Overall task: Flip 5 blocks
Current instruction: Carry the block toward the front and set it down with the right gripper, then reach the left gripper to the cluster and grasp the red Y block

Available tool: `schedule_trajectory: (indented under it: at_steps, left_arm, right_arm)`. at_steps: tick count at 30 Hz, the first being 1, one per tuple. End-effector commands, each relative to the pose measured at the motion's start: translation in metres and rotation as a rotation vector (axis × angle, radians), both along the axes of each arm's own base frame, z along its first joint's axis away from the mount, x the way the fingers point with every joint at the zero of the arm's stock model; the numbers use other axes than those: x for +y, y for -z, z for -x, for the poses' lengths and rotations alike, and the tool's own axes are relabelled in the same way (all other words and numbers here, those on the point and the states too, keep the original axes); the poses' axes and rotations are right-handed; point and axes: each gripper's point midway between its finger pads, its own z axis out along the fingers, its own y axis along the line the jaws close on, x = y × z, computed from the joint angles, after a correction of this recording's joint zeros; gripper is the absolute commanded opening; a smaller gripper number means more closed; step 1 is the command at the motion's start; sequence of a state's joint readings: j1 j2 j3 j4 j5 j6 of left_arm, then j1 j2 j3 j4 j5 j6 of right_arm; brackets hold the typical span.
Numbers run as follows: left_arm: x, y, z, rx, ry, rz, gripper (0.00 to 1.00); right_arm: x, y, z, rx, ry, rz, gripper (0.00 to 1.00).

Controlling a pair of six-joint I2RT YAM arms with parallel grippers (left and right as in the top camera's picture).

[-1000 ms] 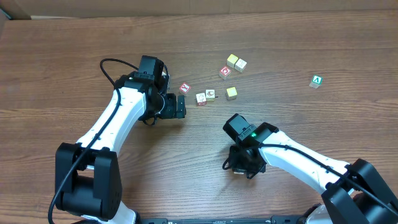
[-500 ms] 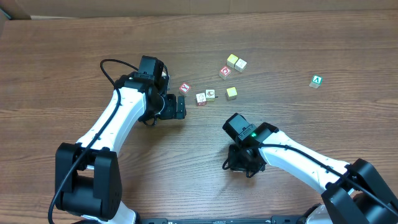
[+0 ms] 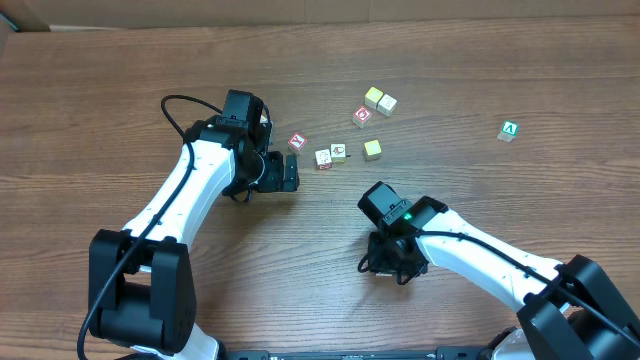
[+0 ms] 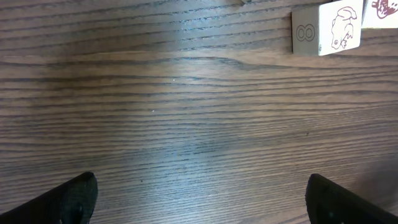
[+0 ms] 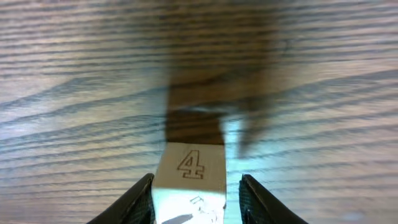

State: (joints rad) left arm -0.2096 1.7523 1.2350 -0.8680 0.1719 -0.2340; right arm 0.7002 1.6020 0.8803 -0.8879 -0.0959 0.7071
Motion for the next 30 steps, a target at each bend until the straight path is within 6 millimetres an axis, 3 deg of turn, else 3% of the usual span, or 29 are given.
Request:
schedule_trajectory:
  at_steps: [1, 3, 5, 7, 12, 13, 16, 23, 30]
  left_arm:
    - [-0.002, 0.002, 0.003, 0.015, -0.003, 0.010, 1.00]
    - [-0.002, 0.002, 0.003, 0.015, -0.004, 0.011, 1.00]
    - [-0.003, 0.002, 0.003, 0.012, -0.001, 0.011, 0.80]
    - [-0.005, 0.002, 0.002, 0.007, 0.005, 0.012, 0.67]
    - [-0.025, -0.001, -0.007, -0.069, 0.110, 0.016, 0.67]
    - [-0.031, -0.003, -0.014, -0.111, 0.127, 0.001, 0.71]
    - [-0.036, -0.005, -0.029, -0.166, 0.123, -0.030, 0.73]
    - [-0.050, 0.014, -0.058, -0.068, 0.115, -0.035, 0.70]
    - [-0.054, 0.025, -0.099, -0.047, 0.176, -0.124, 0.73]
  right_arm:
    - [0.007, -0.031, -0.034, -0.120, 0.035, 0.019, 0.45]
    - [0.008, -0.054, -0.047, -0.170, 0.056, 0.029, 0.46]
    - [0.008, -0.082, -0.059, -0.223, 0.091, 0.038, 0.47]
    - [0.009, -0.110, -0.067, -0.264, 0.107, 0.020, 0.49]
    - [-0.002, -0.177, -0.076, -0.333, 0.118, -0.055, 0.48]
    - [-0.006, -0.196, -0.074, -0.343, 0.104, -0.099, 0.48]
    - [-0.012, -0.221, -0.064, -0.355, 0.088, -0.185, 0.49]
    - [-0.029, -0.249, -0.034, -0.396, 0.072, -0.242, 0.49]
    - [-0.041, -0.253, -0.014, -0.378, 0.067, -0.234, 0.50]
